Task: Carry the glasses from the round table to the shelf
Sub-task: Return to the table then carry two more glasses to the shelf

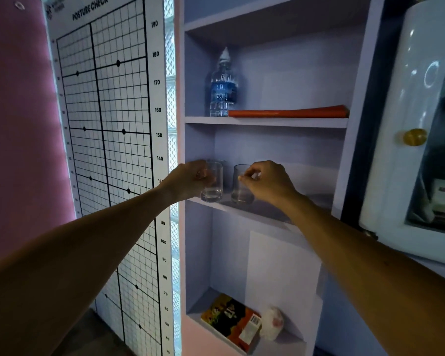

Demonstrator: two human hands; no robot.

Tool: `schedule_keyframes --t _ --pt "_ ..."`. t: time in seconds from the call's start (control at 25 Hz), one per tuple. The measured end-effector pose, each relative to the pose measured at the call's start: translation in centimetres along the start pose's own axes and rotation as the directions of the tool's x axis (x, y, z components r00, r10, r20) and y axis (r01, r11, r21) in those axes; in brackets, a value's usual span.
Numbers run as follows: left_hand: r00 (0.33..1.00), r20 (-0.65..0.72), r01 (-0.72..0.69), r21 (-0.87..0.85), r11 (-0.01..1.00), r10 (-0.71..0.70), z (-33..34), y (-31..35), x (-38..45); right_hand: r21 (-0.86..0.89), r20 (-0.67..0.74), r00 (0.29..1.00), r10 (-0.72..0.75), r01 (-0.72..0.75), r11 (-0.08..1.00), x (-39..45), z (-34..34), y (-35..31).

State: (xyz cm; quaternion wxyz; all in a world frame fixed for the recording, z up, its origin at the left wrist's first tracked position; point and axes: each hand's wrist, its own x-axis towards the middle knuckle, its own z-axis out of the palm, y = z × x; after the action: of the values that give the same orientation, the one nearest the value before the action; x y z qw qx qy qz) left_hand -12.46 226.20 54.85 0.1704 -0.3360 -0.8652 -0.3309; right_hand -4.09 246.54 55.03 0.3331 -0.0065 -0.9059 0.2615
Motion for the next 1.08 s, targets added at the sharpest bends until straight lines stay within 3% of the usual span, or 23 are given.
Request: schedule_keyframes --t 0.6,0.84,1.08 --pt "0.997 0.049 -0.067 0.02 0.998 0.066 3.6 -3.1 5.3 0.037 0.046 0.999 -0.025 0.024 0.999 6.5 5.3 3.7" --pt "0.991 0.05 -0.126 0.087 0.988 0.122 3.6 -3.4 5.7 0.093 -0.07 0.998 -0.005 0.012 0.996 8.6 7.0 4.8" --pt "0.991 0.022 -0.133 0.048 0.99 0.132 3.3 -4.0 6.0 0.118 -0.074 0.996 0.048 -0.039 0.992 9.4 7.5 5.4"
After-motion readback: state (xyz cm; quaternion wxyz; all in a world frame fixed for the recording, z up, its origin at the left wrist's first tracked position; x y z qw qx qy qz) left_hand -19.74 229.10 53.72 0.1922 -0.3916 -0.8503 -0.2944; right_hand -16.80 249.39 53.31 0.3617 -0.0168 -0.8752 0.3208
